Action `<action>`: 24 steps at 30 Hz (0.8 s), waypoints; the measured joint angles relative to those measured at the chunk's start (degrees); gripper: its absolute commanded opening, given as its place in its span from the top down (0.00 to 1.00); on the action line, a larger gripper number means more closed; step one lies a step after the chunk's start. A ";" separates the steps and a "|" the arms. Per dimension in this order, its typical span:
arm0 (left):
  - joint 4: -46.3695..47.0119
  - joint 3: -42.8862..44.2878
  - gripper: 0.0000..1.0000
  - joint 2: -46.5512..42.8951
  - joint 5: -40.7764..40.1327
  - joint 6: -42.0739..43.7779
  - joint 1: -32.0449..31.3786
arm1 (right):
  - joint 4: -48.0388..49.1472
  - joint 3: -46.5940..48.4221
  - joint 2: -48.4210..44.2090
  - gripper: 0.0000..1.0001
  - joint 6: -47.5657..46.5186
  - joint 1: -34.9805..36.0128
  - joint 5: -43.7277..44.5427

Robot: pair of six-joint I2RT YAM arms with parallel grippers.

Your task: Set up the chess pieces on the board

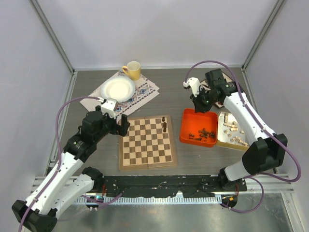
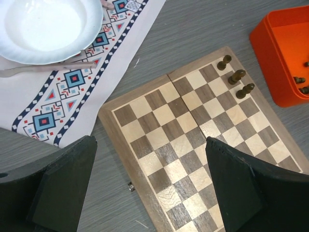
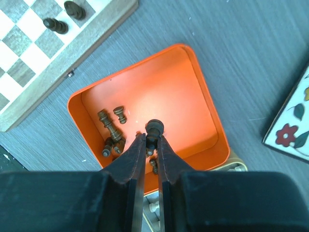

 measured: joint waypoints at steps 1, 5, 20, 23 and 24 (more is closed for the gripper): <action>-0.07 0.00 0.01 0.00 -0.46 0.37 0.00 | -0.44 1.05 0.02 0.99 -0.28 0.00 -0.31; -0.11 -0.02 0.01 -0.02 -1.88 1.55 0.00 | -2.69 5.60 0.79 0.99 -0.85 0.33 -1.40; 0.28 -2.01 0.01 -2.60 -5.35 3.87 0.00 | -4.98 21.81 10.49 0.99 -1.14 10.38 -2.93; 0.28 -2.01 0.00 -2.71 -5.88 4.24 0.00 | -5.07 24.76 13.44 0.99 -0.39 12.61 -3.10; 0.26 -2.01 0.00 -2.71 -6.01 4.28 0.00 | -5.09 25.97 14.84 0.99 -0.13 13.49 -3.10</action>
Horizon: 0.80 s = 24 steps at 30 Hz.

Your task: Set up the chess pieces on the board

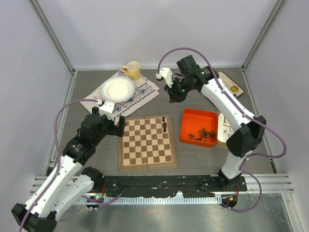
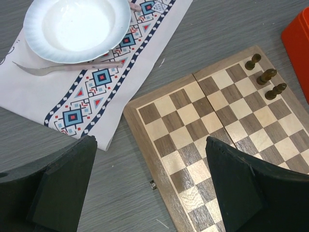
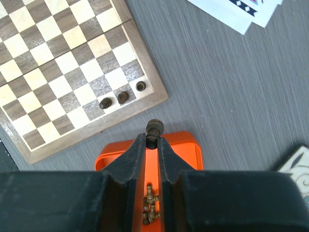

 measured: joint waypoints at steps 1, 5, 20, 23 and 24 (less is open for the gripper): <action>0.02 0.00 0.01 -0.02 -0.13 0.02 0.00 | 0.15 0.66 1.01 0.99 0.22 0.52 -0.02; 0.02 -0.13 0.01 -0.48 -0.39 0.02 0.00 | 0.28 3.74 6.10 0.99 1.53 2.86 0.13; 0.24 -0.83 0.00 -3.39 -0.39 0.07 0.00 | 0.07 8.70 20.70 0.98 3.39 11.21 2.71; 0.42 -0.92 0.00 -3.85 -0.39 0.07 0.02 | -0.11 9.75 23.28 0.97 3.67 11.19 3.39; 0.46 -0.92 0.01 -3.87 -0.39 0.07 0.00 | -0.15 10.01 23.93 0.97 3.74 11.21 3.72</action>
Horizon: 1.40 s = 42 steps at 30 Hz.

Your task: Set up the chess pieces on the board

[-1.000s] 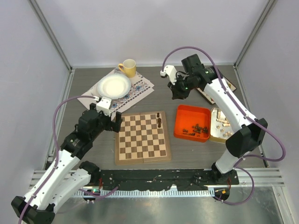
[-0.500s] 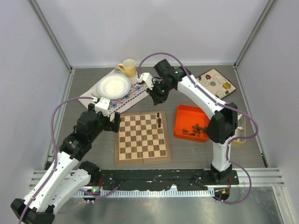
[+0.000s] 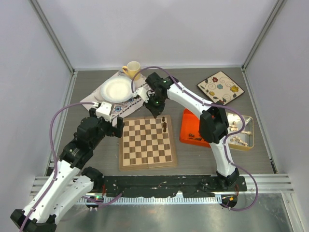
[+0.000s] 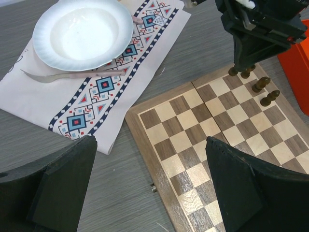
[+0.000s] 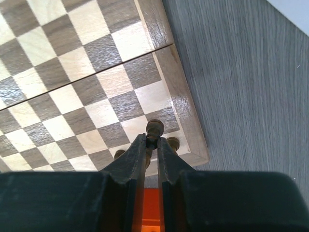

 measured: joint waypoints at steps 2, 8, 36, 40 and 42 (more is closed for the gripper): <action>0.00 0.00 0.00 0.00 0.00 0.00 0.00 | -0.02 0.13 1.14 0.97 0.22 0.02 0.85; 0.00 -0.11 0.00 0.07 0.02 0.02 0.00 | -0.42 0.15 2.62 0.96 0.42 0.37 3.17; 0.00 -0.11 0.01 0.07 0.28 0.11 0.35 | -0.37 -0.39 4.83 0.88 0.68 1.18 6.86; 0.00 -0.13 0.00 0.09 0.31 0.11 0.37 | -0.35 -0.96 4.83 0.83 0.68 1.20 6.86; 0.00 -0.13 0.00 0.07 0.46 0.11 0.39 | -0.35 -1.07 4.83 0.79 0.68 1.22 6.93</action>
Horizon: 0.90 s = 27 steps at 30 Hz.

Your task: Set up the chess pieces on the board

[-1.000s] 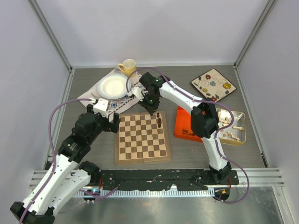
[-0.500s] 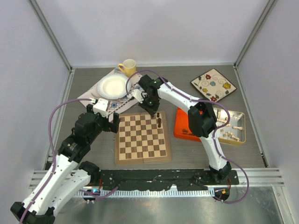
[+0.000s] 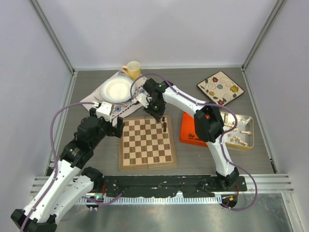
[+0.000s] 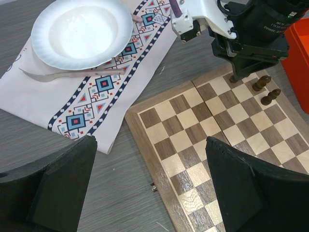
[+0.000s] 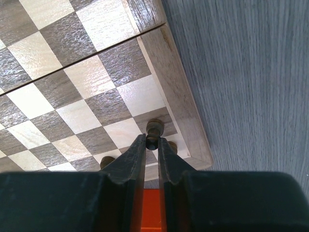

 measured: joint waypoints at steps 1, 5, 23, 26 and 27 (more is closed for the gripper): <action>0.00 0.00 0.01 0.00 0.04 0.00 0.02 | -0.02 0.00 0.00 0.76 -0.02 0.02 0.07; 0.00 0.00 0.00 0.00 0.20 0.00 0.13 | -0.02 -0.17 0.00 0.71 0.07 0.11 0.09; 0.04 0.00 0.00 -0.15 0.22 -0.17 0.28 | -1.07 5.97 -2.93 0.62 0.35 0.39 -0.76; 0.37 0.00 0.00 -0.42 0.70 -0.55 0.33 | -1.07 5.75 -5.84 0.62 0.33 0.37 -0.85; 0.52 0.00 0.00 -0.44 1.09 -0.79 0.33 | -1.01 5.18 -7.23 0.62 0.28 0.37 -0.90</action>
